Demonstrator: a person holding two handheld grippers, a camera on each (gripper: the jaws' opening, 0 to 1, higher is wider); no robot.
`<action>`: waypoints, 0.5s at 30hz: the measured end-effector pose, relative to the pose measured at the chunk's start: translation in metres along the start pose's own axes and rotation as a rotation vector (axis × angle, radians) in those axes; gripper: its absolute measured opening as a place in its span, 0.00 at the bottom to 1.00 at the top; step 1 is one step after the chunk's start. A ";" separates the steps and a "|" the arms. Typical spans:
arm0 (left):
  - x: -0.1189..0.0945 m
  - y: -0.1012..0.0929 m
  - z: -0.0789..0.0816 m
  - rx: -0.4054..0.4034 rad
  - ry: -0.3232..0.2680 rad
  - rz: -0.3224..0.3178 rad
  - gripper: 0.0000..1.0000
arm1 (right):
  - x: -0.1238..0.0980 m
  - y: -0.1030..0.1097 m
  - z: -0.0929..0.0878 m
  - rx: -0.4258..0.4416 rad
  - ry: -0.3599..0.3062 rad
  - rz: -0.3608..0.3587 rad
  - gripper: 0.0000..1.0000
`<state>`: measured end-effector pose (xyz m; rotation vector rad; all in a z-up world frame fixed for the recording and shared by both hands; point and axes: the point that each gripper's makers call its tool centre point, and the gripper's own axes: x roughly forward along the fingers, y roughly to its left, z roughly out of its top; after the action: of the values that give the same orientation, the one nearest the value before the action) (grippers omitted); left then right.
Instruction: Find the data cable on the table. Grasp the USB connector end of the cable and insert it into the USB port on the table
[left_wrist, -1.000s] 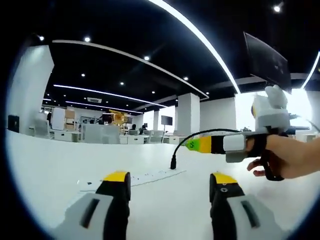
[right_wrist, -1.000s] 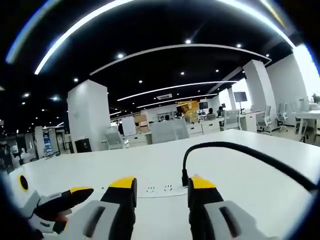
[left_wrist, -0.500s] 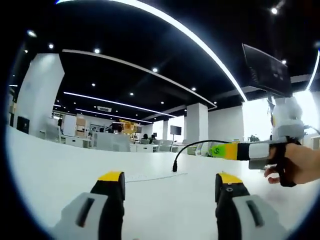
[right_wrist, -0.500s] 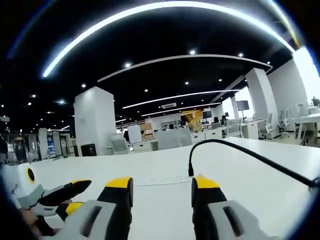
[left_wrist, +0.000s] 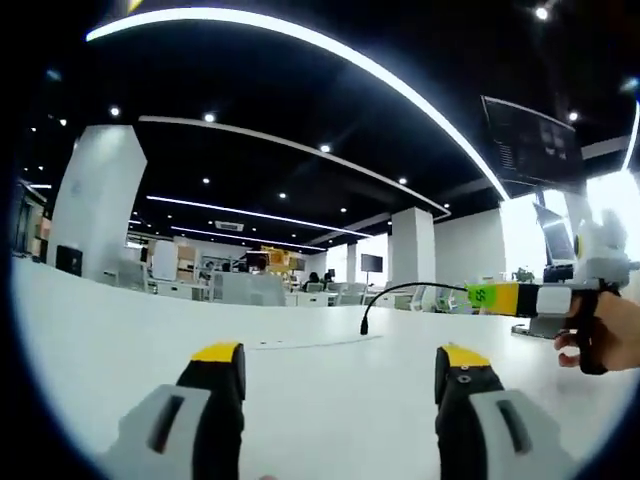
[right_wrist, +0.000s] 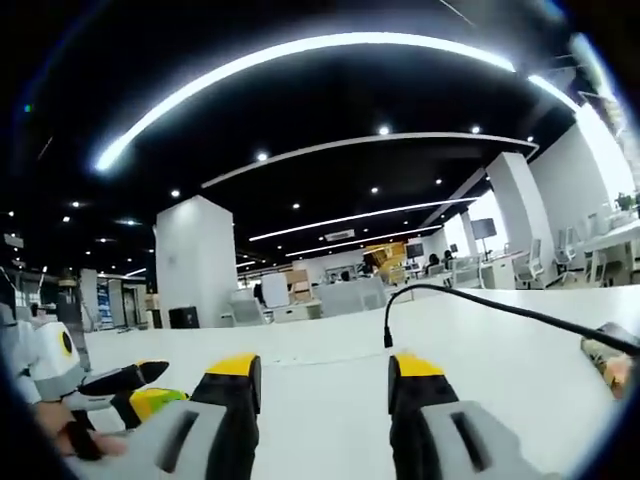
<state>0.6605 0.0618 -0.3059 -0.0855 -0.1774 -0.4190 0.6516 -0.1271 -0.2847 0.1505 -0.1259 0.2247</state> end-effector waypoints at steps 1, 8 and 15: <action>-0.006 0.001 0.001 0.000 0.001 0.005 0.78 | -0.005 0.002 0.002 -0.012 -0.008 0.001 0.52; -0.038 0.012 0.004 -0.060 0.028 0.039 0.81 | -0.041 0.010 0.001 -0.015 -0.026 -0.006 0.52; -0.050 0.018 0.013 -0.068 0.026 0.067 0.81 | -0.075 0.004 -0.001 0.055 -0.055 -0.043 0.51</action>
<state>0.6211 0.0993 -0.3037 -0.1528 -0.1341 -0.3596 0.5782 -0.1386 -0.2961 0.2140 -0.1712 0.1810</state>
